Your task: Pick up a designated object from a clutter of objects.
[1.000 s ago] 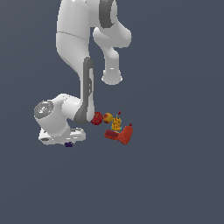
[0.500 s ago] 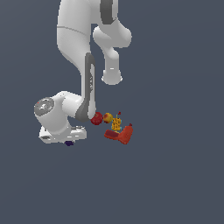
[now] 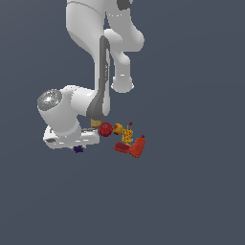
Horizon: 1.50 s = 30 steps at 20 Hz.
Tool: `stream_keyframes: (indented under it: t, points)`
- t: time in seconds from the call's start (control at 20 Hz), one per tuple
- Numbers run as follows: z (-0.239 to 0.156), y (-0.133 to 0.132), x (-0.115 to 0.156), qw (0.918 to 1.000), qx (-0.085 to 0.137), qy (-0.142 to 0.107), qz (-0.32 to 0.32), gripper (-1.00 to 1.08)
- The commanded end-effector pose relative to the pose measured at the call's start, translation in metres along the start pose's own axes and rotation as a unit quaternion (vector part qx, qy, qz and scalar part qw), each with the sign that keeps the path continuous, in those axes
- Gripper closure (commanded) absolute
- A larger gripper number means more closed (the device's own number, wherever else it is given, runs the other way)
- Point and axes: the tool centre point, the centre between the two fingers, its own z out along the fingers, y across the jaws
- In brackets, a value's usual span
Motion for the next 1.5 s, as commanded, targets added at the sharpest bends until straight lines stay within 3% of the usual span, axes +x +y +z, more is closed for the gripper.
stream_keyframes:
  t: [0.0, 0.9, 1.45]
  points:
    - [-0.023, -0.011, -0.002, 1.0, 0.0, 0.001, 0.0, 1.08]
    - [-0.204, -0.097, -0.016, 1.0, -0.001, 0.0, 0.0, 1.08]
    - [-0.257, -0.122, -0.018, 1.0, -0.001, 0.0, 0.0, 1.08]
